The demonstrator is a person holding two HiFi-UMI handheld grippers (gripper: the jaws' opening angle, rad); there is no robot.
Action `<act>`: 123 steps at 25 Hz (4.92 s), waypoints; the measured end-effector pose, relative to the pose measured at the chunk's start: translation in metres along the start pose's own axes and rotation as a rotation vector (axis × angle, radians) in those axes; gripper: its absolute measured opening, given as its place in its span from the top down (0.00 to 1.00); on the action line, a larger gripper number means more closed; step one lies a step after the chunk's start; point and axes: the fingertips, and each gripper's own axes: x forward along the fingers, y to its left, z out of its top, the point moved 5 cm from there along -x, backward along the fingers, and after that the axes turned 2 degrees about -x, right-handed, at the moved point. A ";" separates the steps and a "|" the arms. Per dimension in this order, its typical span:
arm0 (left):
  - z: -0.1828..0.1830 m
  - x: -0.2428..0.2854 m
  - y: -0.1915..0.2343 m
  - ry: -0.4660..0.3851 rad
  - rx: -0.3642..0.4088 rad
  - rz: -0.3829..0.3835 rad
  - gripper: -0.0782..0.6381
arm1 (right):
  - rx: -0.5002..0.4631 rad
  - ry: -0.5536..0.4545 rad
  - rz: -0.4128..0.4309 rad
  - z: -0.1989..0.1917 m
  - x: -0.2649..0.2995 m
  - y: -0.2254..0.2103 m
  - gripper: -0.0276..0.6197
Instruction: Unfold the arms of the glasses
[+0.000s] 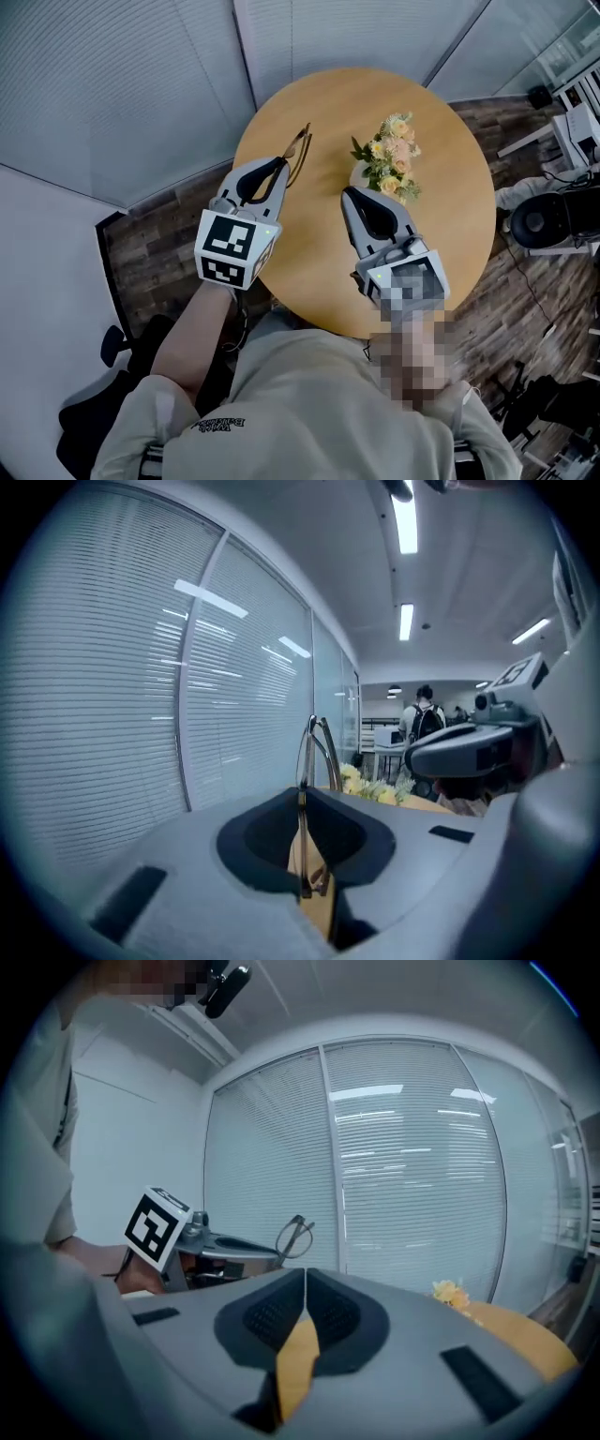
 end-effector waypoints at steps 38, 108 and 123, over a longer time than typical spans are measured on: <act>0.086 -0.121 -0.037 -0.338 -0.373 -0.056 0.83 | -0.060 -0.119 0.159 0.063 -0.052 0.045 0.91; 0.043 -0.100 -0.021 -0.227 -0.252 0.016 0.83 | -0.062 -0.198 0.204 0.093 -0.074 0.026 0.89; 0.045 -0.094 -0.021 -0.236 -0.351 -0.034 0.84 | -0.056 -0.115 0.209 0.067 -0.073 0.018 0.89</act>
